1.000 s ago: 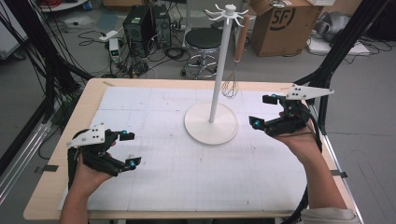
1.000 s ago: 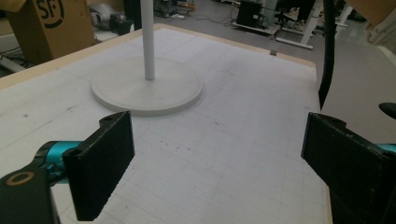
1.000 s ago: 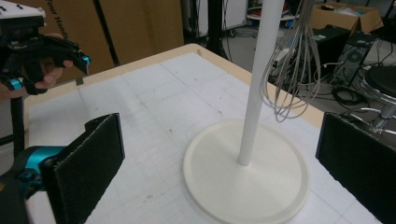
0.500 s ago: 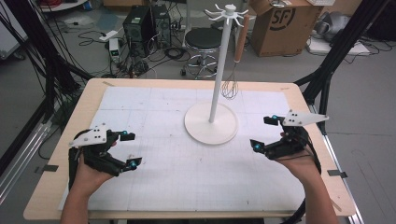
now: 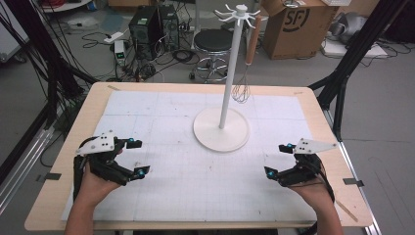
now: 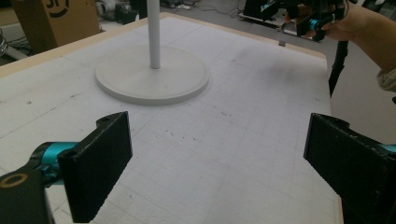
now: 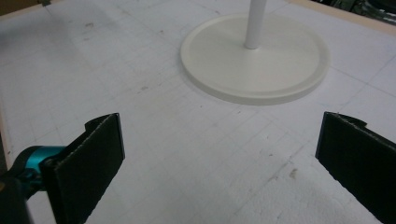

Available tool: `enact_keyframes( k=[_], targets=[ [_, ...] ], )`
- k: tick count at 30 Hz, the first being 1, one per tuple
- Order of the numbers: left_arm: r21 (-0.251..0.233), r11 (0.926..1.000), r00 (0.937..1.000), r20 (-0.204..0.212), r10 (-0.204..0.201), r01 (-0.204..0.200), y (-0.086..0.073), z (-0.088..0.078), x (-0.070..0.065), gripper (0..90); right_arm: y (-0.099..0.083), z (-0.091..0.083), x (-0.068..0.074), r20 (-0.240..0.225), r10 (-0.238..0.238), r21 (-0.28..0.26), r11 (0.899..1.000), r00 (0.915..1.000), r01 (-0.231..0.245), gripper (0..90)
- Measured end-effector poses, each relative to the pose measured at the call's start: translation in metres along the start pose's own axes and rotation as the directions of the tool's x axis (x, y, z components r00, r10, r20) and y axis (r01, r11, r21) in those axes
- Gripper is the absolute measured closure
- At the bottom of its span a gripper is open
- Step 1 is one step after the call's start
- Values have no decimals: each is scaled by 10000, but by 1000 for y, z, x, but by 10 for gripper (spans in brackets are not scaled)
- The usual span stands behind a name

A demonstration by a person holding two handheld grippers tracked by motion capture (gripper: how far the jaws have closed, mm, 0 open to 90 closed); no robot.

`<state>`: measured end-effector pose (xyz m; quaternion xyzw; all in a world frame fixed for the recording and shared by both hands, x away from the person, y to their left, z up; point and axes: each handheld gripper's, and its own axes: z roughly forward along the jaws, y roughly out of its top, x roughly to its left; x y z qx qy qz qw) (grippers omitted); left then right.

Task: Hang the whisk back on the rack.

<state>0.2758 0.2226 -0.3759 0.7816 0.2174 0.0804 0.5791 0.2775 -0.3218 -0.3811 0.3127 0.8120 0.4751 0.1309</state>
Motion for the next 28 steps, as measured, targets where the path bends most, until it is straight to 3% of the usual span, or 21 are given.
enact_keyframes(
  k=[7,28],
  targets=[
    [170,9998,9999,101,34,-35,-1,5,0,83,-2,-12,-1,55,114,-311,9995,9999,-112,4],
    [250,9997,10000,53,-26,25,-4,8,0,79,-5,-5,-4,-14,63,34,10000,10000,-63,5]
  ],
)
